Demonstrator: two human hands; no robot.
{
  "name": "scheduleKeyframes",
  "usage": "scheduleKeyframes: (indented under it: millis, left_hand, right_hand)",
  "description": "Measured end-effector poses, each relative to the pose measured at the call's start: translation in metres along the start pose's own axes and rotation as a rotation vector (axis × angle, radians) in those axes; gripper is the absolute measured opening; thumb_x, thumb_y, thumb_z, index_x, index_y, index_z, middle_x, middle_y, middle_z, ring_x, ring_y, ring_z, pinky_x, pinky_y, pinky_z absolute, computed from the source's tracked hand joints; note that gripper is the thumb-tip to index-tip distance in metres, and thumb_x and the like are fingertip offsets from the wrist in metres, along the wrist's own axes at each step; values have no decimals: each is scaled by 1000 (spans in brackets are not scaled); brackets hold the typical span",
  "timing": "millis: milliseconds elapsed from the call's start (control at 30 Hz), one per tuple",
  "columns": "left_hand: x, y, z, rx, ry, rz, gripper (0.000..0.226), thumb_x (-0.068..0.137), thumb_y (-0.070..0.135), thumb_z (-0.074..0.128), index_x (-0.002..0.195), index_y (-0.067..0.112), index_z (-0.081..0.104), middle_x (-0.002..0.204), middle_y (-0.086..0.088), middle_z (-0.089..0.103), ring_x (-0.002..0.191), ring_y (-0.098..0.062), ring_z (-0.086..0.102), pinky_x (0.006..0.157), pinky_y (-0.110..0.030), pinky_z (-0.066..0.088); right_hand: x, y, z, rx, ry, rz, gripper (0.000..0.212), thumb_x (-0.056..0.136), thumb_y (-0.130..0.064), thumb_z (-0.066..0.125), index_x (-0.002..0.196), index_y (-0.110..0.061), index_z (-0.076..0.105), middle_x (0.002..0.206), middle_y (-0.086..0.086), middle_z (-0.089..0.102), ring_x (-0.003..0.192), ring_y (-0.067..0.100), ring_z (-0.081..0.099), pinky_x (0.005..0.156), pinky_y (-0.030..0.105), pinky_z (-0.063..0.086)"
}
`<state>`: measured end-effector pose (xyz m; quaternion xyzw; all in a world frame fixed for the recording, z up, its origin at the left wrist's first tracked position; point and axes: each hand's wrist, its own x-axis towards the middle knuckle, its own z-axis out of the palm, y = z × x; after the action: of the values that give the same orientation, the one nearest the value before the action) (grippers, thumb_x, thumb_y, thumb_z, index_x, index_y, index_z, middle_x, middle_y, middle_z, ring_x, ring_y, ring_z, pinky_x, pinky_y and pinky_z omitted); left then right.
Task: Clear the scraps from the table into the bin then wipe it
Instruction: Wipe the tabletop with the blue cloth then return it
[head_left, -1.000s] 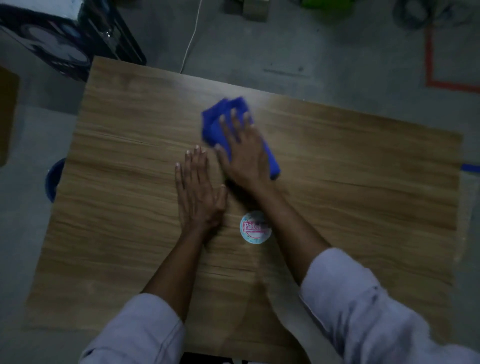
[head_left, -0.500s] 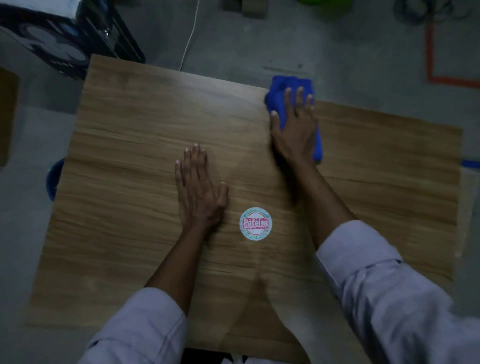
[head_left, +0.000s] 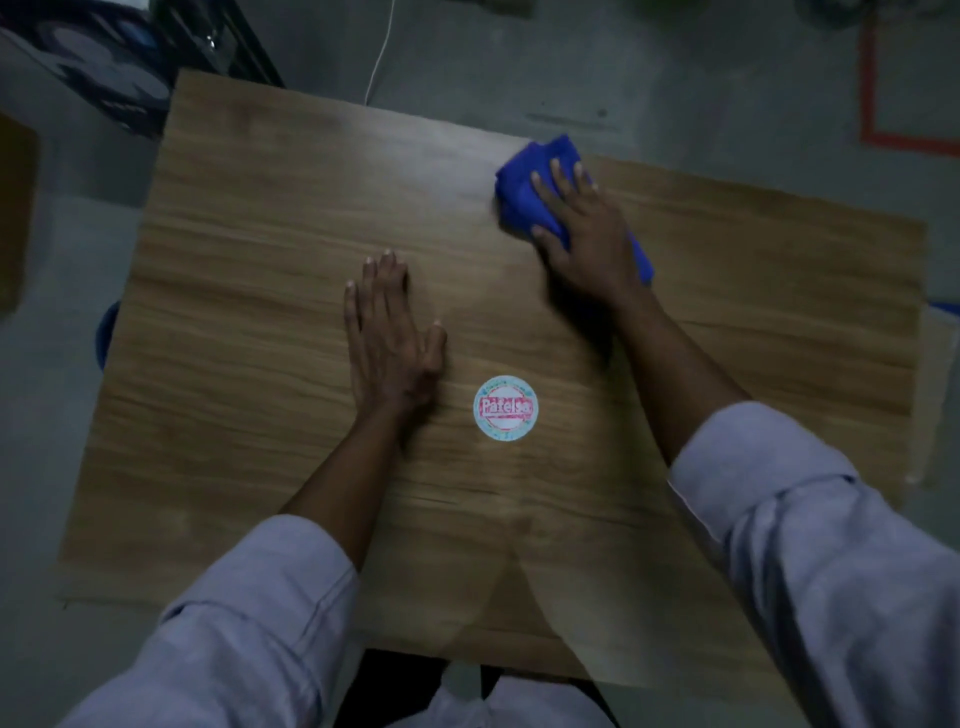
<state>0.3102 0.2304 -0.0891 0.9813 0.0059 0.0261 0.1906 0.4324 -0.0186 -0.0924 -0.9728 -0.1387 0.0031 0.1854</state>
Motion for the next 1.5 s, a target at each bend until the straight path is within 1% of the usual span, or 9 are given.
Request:
scheduleKeyframes:
  millis: [167,333,567,700,867,1000,1100,1233,1500]
  left_hand:
    - [-3,1,-6,-133,21,2,76,87,36,46,154,2,35,164,-13,30,155,-30,21,127,-50,13]
    - [-23,-6,-11,-334,-1,36,70,87,32,49,148,-2,44,157,-18,43,150,-36,31,126,-47,16]
    - [-87,-18,-6,-408,-117,166,81,83,26,48,155,-6,28,163,-20,30,154,-36,21,128,-40,9]
    - [-117,-25,-11,-513,-148,127,81,88,25,48,157,-5,21,166,-20,20,156,-35,12,128,-41,5]
    - [-187,-21,-31,-598,-161,73,75,93,31,43,156,-6,25,165,-20,24,155,-31,18,128,-34,2]
    - [-236,-21,-40,-650,-172,0,77,90,31,45,157,-2,28,165,-17,28,155,-30,20,128,-33,4]
    - [-260,-27,-41,-669,-152,-28,78,87,32,47,156,0,30,165,-15,29,156,-28,20,127,-31,3]
    - [-282,-53,-42,-654,-87,-78,79,85,33,47,157,2,31,165,-11,28,156,-25,18,128,-35,5]
    - [-319,-67,-58,-617,-148,-5,73,91,33,44,154,-2,35,162,-15,34,154,-29,22,127,-34,4]
  right_hand:
    - [-62,-64,19,66,-13,-231,60,99,-40,53,153,-15,48,161,14,40,151,39,33,119,49,32]
    - [-190,-84,12,104,-218,-500,55,104,-35,52,155,-18,45,166,7,33,156,29,22,126,44,21]
    - [-124,-51,11,31,5,4,59,99,-37,53,153,-14,47,160,15,41,148,45,34,116,49,35]
    - [-157,-97,31,42,41,-94,59,98,-35,55,153,-16,47,161,12,40,151,39,33,117,52,35]
    - [-301,-182,43,208,-161,-247,62,92,-23,58,152,-17,49,163,7,38,154,32,25,123,49,26]
    - [-336,-183,33,253,-325,-392,56,96,-18,50,152,-16,48,163,7,36,156,31,22,127,40,19]
    - [-300,-155,24,223,-242,-202,66,89,-8,61,153,-15,47,163,10,34,155,35,24,128,42,18]
    - [-250,-144,30,137,-82,71,60,93,-21,57,151,-11,48,159,20,39,148,49,30,117,51,30]
    - [-369,-242,54,335,-134,-7,64,84,-10,57,148,-13,54,158,13,44,151,34,30,124,46,24]
